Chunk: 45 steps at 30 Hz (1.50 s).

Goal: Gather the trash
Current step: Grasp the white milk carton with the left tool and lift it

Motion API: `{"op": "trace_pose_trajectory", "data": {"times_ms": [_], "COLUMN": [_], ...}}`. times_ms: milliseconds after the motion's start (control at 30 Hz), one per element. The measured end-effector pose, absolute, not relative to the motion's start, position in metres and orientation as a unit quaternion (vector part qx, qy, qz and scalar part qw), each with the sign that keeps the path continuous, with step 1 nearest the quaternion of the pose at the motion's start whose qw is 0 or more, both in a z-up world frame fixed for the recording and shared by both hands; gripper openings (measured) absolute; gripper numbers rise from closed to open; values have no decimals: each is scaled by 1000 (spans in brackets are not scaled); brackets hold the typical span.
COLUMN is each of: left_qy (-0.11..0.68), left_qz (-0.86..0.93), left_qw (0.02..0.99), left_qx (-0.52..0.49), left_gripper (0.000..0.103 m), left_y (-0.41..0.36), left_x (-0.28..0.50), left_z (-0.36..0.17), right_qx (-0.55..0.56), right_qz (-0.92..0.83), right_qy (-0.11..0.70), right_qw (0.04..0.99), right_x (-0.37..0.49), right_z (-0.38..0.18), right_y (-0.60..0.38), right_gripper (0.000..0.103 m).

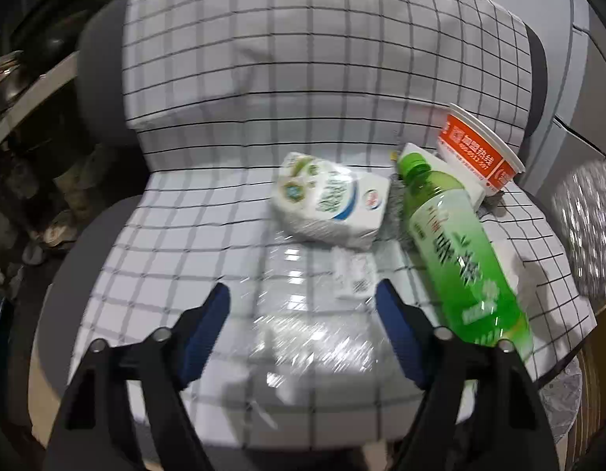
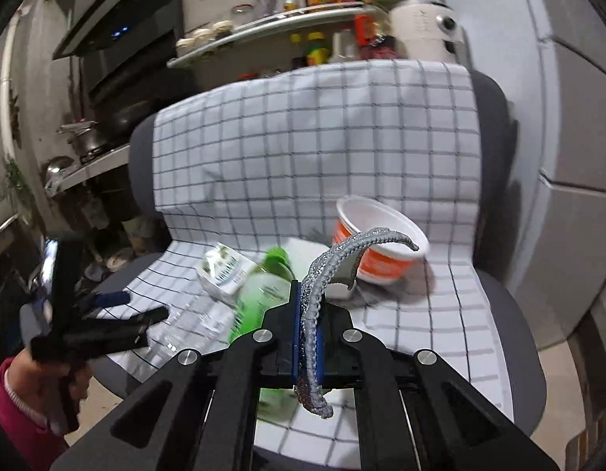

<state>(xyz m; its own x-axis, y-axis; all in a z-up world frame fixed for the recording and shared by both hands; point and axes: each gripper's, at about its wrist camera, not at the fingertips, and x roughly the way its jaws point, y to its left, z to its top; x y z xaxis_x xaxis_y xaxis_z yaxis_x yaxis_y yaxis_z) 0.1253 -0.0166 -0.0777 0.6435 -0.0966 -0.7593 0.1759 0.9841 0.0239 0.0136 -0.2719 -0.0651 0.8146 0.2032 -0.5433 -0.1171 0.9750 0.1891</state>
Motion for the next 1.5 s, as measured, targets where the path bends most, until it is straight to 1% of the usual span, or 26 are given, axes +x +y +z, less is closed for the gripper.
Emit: {"op": "trace_pose_trajectory", "data": {"times_ms": [33, 233, 333, 433, 500, 633, 867, 1000, 1033, 1100, 1133, 1200, 1400, 1500], "left_qy": [417, 417, 431, 443, 454, 453, 456, 462, 462, 458, 454, 440, 443, 445], "left_qz": [-84, -111, -106, -100, -89, -71, -1, 31, 35, 21, 10, -10, -28, 6], "left_qw": [904, 899, 892, 885, 881, 885, 889, 885, 885, 888, 891, 898, 896, 896], "left_qx": [50, 71, 86, 98, 97, 80, 43, 46, 44, 23, 15, 11, 12, 15], "left_gripper": [65, 65, 65, 59, 57, 56, 56, 56, 58, 75, 88, 96, 96, 96], "left_y": [-23, -52, -62, -68, -66, -49, 15, 36, 39, 41, 39, 25, -17, -23], "left_x": [132, 161, 178, 190, 197, 195, 180, 173, 173, 172, 171, 170, 182, 195], "left_z": [-80, -92, -103, -114, -120, -117, -104, -102, -101, -97, -95, -92, -101, -109], "right_qx": [78, 90, 92, 93, 95, 91, 88, 85, 84, 82, 82, 81, 87, 92], "right_qz": [82, 72, 69, 68, 67, 67, 78, 87, 89, 91, 91, 91, 84, 79], "right_qy": [297, 310, 315, 321, 324, 325, 322, 320, 319, 317, 316, 315, 315, 317], "right_qw": [948, 944, 942, 940, 939, 939, 939, 940, 940, 941, 941, 941, 941, 941], "right_x": [15, 25, 32, 37, 39, 41, 39, 37, 36, 35, 34, 34, 34, 35], "right_z": [-69, -83, -90, -95, -97, -96, -92, -89, -88, -87, -86, -86, -87, -90], "right_y": [-276, -287, -290, -293, -294, -294, -283, -275, -273, -271, -270, -270, -277, -284], "right_gripper": [6, 6, 6, 6, 6, 6, 7, 7, 7, 7, 7, 7, 8, 8]}}
